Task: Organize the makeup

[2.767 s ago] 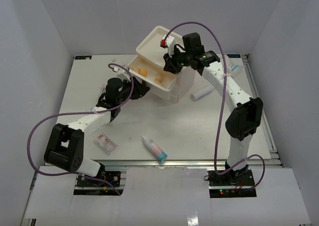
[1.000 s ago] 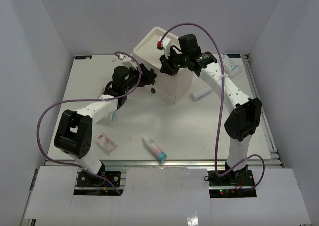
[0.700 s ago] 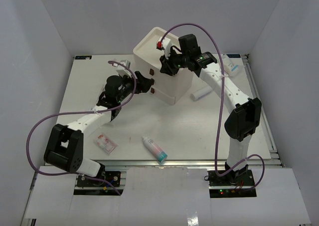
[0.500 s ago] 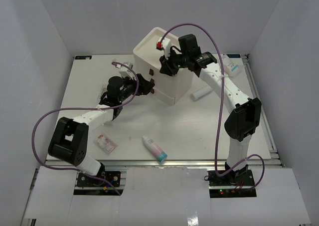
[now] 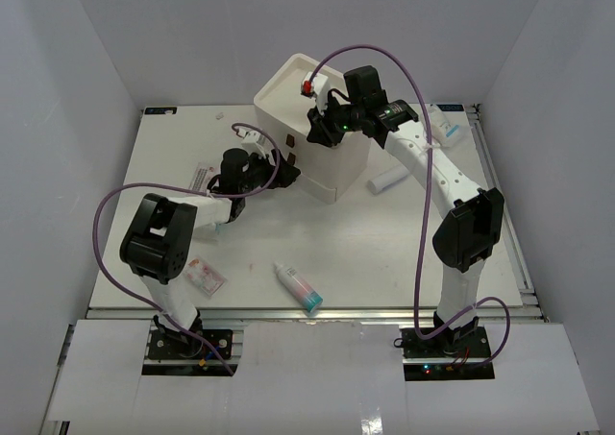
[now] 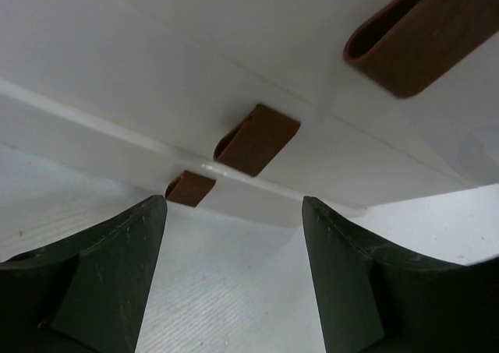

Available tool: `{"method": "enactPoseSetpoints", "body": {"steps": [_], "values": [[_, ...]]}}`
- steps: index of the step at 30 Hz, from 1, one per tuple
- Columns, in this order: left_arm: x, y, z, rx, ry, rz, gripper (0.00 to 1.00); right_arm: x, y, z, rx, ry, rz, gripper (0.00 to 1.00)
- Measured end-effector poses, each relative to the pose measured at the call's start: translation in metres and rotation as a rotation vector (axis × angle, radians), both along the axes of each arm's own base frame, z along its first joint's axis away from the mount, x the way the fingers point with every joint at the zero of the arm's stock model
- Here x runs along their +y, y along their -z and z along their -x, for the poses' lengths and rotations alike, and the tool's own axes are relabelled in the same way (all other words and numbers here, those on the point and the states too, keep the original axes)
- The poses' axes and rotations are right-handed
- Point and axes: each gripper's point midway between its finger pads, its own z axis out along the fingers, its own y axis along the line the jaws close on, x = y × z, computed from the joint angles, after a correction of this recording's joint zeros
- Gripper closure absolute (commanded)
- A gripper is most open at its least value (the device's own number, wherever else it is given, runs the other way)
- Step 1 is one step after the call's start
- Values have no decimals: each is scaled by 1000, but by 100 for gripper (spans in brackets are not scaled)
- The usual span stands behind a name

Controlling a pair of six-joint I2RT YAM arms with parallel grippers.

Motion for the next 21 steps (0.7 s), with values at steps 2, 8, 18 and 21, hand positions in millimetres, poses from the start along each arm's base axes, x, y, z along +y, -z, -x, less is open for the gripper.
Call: {"method": "enactPoseSetpoints", "body": {"steps": [2,8,18,21], "values": [[-1,-7,-4,-32,2,1,22,0,0,1,2,-5,-2,84],[-2,-18,-9,-103,13,-6,36,1,0,2,6,-11,-4,85],[-5,-18,-11,-120,31,-13,66,2,0,3,8,-23,-7,85],[-6,-18,-11,-121,39,-14,77,3,0,4,7,-26,-7,85]]}}
